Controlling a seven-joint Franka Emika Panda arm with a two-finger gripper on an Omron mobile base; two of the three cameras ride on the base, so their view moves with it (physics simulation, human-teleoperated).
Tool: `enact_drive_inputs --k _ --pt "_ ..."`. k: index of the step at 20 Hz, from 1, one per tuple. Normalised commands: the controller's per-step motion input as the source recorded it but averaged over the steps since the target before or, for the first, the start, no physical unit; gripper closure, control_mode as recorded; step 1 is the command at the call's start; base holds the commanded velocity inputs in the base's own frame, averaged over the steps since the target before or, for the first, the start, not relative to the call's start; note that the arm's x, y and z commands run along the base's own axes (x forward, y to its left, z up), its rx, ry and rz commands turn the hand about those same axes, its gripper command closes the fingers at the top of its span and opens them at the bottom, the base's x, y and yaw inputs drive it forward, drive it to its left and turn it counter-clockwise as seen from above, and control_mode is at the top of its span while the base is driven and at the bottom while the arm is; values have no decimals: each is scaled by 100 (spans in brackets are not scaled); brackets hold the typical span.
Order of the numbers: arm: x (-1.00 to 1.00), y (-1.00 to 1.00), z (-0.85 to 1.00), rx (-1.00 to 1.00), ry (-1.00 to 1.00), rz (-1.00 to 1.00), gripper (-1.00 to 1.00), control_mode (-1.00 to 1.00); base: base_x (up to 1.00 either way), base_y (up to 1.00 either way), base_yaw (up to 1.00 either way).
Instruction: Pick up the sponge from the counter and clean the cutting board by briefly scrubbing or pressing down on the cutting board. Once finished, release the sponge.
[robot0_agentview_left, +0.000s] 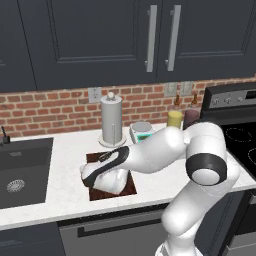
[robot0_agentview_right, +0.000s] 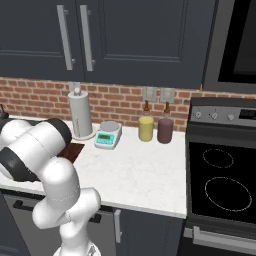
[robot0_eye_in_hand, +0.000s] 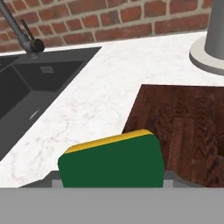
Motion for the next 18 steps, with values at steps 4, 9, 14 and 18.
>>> enact_drive_inputs --k 4,9,14,18 --pt "0 -11 -14 0 0 0 100 -100 0 0 0" --pt "-4 -31 -18 0 0 -1 100 -100 0 0 0" --pt "0 -31 -15 0 0 -8 100 -100 0 0 0" --pt "1 -26 -24 0 0 -10 100 -100 0 0 0"
